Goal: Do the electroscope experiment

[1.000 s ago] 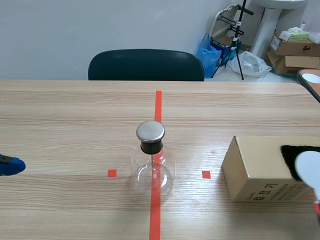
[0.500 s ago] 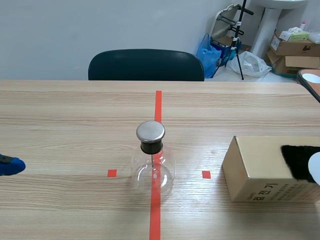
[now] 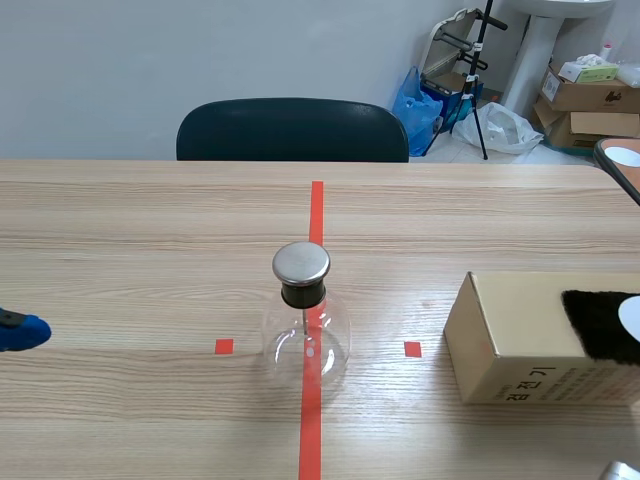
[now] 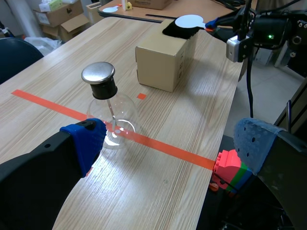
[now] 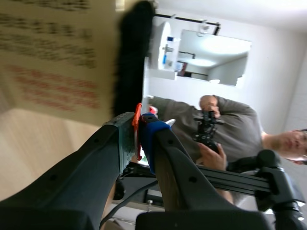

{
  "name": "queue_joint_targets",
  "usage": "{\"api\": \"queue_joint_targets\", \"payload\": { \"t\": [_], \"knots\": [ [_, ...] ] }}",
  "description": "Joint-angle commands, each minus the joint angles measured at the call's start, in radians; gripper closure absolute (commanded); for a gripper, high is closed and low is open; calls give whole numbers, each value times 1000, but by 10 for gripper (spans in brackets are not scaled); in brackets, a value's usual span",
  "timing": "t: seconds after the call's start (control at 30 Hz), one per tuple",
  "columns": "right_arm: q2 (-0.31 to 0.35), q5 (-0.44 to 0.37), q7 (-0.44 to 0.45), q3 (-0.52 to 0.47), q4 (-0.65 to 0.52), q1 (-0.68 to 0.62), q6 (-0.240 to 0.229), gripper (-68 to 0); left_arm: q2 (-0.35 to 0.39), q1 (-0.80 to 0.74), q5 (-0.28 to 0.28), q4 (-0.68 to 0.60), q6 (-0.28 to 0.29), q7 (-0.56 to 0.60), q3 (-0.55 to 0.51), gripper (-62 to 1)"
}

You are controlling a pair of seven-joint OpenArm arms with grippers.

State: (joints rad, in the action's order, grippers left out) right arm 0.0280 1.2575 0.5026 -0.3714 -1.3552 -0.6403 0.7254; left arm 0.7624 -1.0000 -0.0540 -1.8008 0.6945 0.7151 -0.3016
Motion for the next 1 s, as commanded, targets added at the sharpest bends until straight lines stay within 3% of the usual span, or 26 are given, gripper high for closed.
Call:
{"api": "queue_joint_targets", "payload": {
  "t": [0.0,0.27,0.47,0.57,0.77,0.97],
  "knots": [
    [13,-12,-16,6,-40,6,58,-11,-2,1,-14,-5,2,21,-4,-567],
    [14,-4,-129,99,-187,6,-5,-11,7,0,-13,-4,2,15,-4,-555],
    [19,31,-213,181,-293,6,-73,-11,104,5,-35,27,2,6,-2,-228],
    [38,46,-265,234,-319,11,-87,-11,166,40,-40,68,2,8,0,-9],
    [72,85,-404,366,-322,55,-87,-11,233,196,-40,243,2,142,90,-16],
    [72,136,-515,484,-321,105,-94,-11,234,442,-39,422,2,210,325,-17]
  ]
}}
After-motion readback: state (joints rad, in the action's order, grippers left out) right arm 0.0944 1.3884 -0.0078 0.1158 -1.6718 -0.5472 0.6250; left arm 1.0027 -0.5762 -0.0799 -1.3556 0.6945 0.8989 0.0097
